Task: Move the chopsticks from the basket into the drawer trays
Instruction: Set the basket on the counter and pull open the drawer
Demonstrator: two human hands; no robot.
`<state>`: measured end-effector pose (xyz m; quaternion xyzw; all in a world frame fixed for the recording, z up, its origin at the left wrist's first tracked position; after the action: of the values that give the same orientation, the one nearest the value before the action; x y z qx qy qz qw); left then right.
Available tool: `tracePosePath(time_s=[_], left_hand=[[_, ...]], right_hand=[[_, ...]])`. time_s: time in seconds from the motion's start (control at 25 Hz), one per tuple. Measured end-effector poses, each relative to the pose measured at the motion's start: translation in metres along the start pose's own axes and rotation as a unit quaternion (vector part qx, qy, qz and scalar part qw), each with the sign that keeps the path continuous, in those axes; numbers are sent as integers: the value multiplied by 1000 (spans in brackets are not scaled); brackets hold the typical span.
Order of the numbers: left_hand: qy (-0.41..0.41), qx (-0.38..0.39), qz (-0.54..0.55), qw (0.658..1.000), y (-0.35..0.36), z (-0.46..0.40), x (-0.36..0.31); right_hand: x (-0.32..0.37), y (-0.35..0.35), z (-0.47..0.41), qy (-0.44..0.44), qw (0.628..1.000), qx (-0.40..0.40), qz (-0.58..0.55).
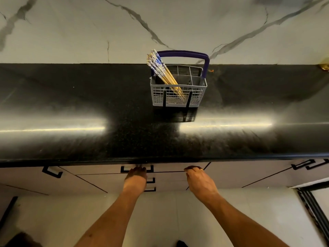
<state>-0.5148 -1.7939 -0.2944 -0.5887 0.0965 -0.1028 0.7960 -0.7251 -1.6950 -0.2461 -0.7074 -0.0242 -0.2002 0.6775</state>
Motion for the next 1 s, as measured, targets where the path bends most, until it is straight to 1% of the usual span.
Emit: tracePosePath(time_s=[0.16,0.44,0.52,0.64,0.84,1.0], left_hand=[[5,-10,-6,1000,4,-5,2],[5,34,-31,999,7,3,6],[12,9,-26,1000,7,9,8],[30,-44,-21,998,8,18,9],[33,-56,1,998,11,29,10],[34,-63,19,997,14,52,10]], right_hand=[[-6,2,-5,15,1000,-1,-6],[-8,5,8,27,999,-10,-13],[-10,3,13,26,999,-21,-16],[-10,0,25,8,998,-58,-24],[-8,-16,44,-46,989,-142,-10],[-6,-28,52,-73,981,-178,10]])
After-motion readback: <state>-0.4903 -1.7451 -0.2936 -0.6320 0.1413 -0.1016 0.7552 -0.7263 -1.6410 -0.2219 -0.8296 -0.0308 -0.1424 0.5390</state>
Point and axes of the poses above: each hand's wrist, its own z-axis away from the middle knuckle, its own y-axis out of the palm, x = y × z, the point moved 6 cm from there along -z, towards the middle knuckle, and after that the axes turned 14 degrees about -x, right-handed, at the moved point
